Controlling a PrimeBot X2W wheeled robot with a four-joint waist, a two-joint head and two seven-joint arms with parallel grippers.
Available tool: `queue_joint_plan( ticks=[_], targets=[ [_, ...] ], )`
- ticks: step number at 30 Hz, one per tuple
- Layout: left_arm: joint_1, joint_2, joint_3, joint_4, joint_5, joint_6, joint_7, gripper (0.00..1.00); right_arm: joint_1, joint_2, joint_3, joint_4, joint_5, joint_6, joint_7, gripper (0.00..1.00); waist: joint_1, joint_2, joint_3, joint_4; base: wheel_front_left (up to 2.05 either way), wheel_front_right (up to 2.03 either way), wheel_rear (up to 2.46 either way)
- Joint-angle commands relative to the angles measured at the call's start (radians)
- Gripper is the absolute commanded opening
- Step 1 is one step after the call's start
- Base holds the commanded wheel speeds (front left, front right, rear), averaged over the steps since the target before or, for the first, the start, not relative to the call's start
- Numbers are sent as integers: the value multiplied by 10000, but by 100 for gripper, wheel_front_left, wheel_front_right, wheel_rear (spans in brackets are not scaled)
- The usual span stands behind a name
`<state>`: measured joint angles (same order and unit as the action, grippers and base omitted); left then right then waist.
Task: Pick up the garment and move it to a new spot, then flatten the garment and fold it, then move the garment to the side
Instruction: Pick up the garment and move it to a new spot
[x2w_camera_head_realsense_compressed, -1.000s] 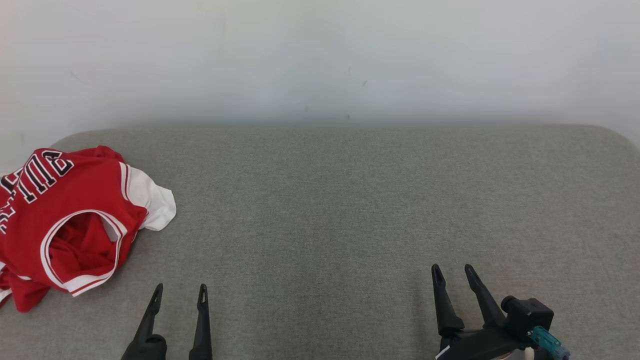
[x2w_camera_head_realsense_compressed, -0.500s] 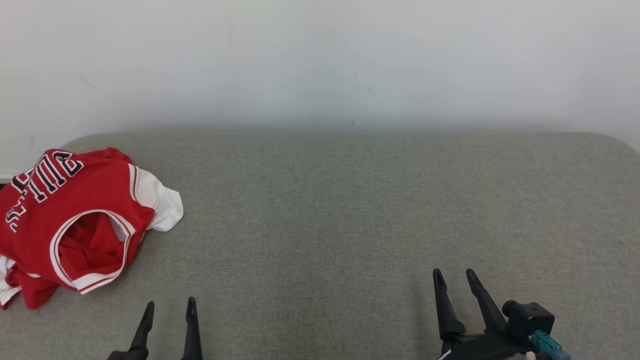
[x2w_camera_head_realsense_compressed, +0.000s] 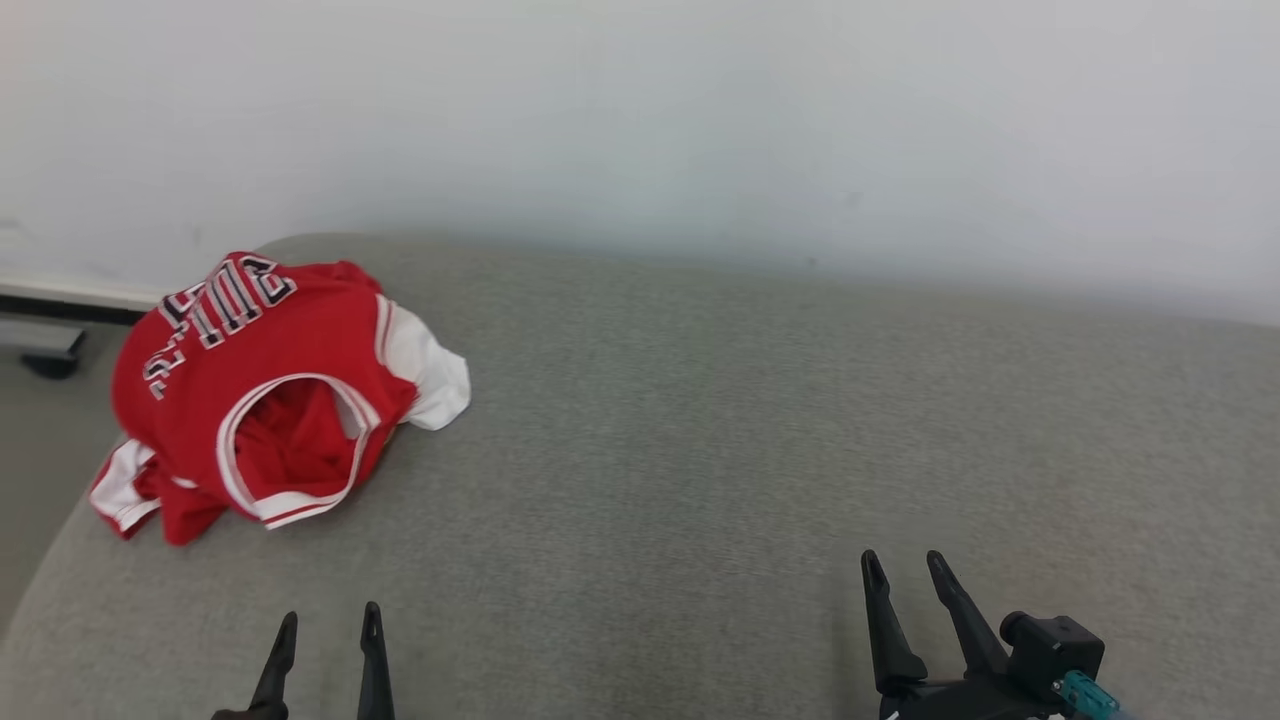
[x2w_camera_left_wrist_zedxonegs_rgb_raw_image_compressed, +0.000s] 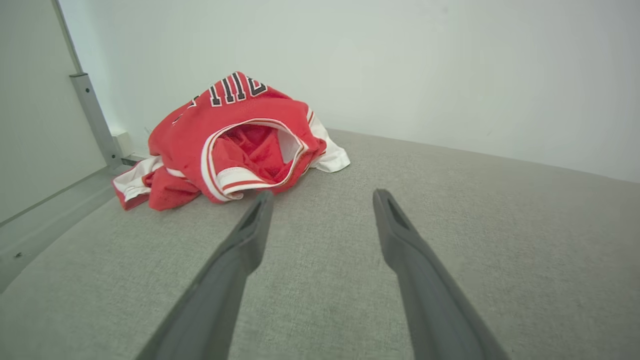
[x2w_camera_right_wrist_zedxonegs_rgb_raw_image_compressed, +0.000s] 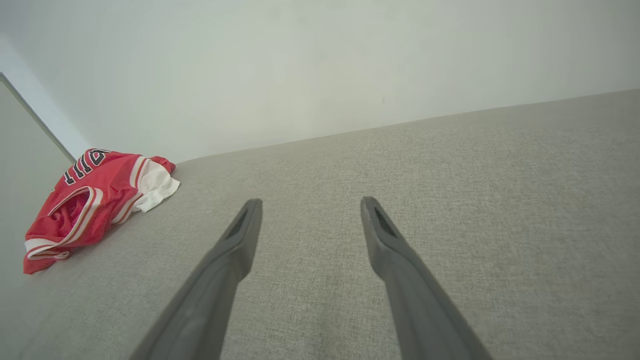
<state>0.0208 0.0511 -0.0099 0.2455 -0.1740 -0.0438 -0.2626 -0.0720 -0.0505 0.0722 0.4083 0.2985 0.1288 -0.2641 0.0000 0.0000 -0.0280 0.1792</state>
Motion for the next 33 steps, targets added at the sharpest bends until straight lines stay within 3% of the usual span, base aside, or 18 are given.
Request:
queue_joint_plan(
  ticks=[1,9,21,33],
  targets=[
    [117,-9,89,10,67,-2,-35,100,30,5,61,-1,57,36,-7,100,0,0,-34,819,0,0,0],
    [219,-11,372,-45,150,-38,-35,100,50,5,140,-9,167,37,-5,100,0,0,-27,2104,0,0,0],
    [372,-10,647,-33,148,-55,-35,100,41,4,-12,-33,-506,35,-7,100,0,0,-129,3172,0,0,0],
    [460,-11,721,-299,-39,171,-35,100,-285,4,-384,92,-2127,35,-7,100,0,0,158,3362,0,0,0]
  ],
)
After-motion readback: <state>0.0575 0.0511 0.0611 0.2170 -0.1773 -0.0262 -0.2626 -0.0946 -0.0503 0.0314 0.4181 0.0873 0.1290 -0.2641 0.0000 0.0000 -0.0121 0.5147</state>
